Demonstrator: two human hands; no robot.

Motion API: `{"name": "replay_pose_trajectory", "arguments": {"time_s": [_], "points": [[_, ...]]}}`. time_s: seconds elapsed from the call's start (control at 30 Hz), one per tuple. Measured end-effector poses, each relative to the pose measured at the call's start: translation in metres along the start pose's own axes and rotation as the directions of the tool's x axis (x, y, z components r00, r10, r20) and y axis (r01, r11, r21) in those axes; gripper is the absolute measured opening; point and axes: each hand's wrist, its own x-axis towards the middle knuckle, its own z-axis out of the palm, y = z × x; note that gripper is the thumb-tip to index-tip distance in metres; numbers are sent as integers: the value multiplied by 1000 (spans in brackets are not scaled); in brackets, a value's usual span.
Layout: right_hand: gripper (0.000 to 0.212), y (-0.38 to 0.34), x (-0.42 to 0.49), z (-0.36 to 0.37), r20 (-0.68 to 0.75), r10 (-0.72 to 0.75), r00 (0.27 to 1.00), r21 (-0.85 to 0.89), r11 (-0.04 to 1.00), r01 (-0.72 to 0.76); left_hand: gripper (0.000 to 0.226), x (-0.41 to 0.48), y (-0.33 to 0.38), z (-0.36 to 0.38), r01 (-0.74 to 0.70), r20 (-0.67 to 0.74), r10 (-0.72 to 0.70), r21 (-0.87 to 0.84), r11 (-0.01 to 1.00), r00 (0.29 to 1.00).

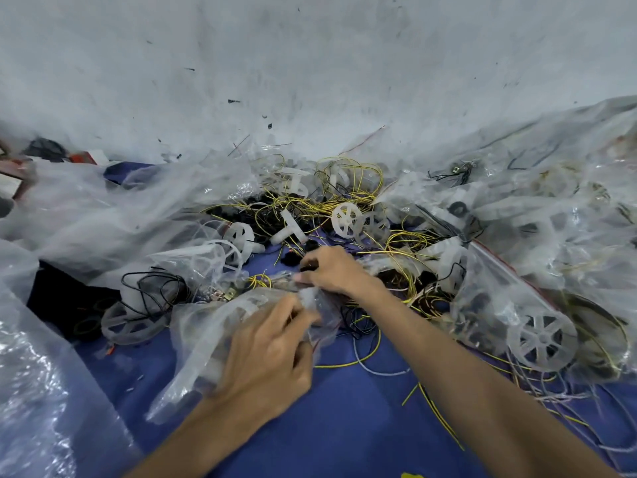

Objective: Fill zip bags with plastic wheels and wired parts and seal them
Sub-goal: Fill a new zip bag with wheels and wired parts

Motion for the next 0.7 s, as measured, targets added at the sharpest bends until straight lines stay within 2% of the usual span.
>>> {"name": "replay_pose_trajectory", "arguments": {"time_s": [0.1, 0.23, 0.27, 0.3, 0.37, 0.4, 0.47, 0.53, 0.57, 0.7], "points": [[17, 3, -2, 8, -87, -21, 996, -6, 1000, 20, 27, -1, -4, 3, -38, -6, 38, 42, 998, 999], [17, 6, -23, -12, -338, -3, 941, 149, 987, 57, 32, -2, -4, 6, -8, -16, 9, 29, 1000, 1000], [17, 7, -31, -20, -329, 27, 944, 268, 961, 66, 35, -2, -4, 5, 3, -17, -3, 19, 1000, 1000], [17, 7, -40, -27, -261, 59, 964, 422, 905, 59, 38, -2, -3, 5, 16, -17, -16, 6, 1000, 1000], [17, 8, -56, -43, -63, 46, 997, 644, 765, 5, 45, -2, 0, 3, 46, -6, -46, 0, 999, 999], [16, 9, -63, -52, -34, 11, 999, 657, 753, 14, 48, -2, 2, 2, 68, 4, -68, 9, 998, 998], [13, 9, -70, -68, -90, -31, 996, 666, 742, 83, 57, -3, 4, 0, 113, 27, -113, 16, 993, 993], [11, 7, -76, -80, -100, -64, 993, 736, 667, 118, 65, -6, 3, 0, 140, 37, -140, 1, 990, 990], [11, 6, -79, -84, -82, -95, 992, 763, 634, 123, 68, -6, 3, 1, 148, 36, -148, -11, 989, 988], [15, -3, -89, -81, 65, -261, 963, 775, 621, 116, 78, -8, 0, 2, 189, 22, -188, -129, 973, 982]]}}
